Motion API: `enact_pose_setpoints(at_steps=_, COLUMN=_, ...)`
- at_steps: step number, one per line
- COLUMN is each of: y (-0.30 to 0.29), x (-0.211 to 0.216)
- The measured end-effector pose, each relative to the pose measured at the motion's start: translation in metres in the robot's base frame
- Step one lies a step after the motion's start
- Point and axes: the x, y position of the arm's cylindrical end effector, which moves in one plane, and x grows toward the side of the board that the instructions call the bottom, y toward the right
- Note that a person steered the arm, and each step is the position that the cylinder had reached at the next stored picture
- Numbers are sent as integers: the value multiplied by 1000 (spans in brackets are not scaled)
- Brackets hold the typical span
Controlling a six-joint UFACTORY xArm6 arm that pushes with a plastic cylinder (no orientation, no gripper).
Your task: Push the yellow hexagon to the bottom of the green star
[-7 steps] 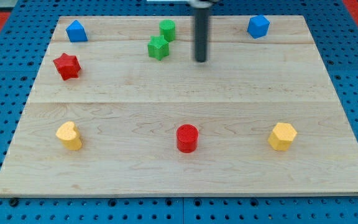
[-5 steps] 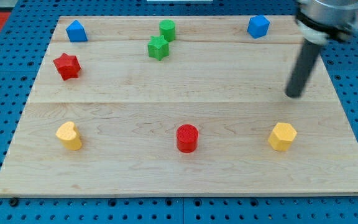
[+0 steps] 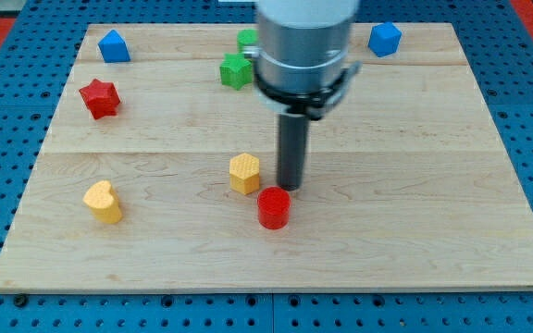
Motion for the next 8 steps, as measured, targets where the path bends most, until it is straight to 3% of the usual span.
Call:
enact_pose_setpoints(at_steps=1, y=-22, x=17)
enact_pose_setpoints(at_steps=2, y=-32, x=1)
enact_pose_setpoints(at_steps=5, y=-61, x=-98)
enact_pose_setpoints(at_steps=7, y=-66, x=-90)
enact_pose_setpoints(at_steps=8, y=-96, x=-90)
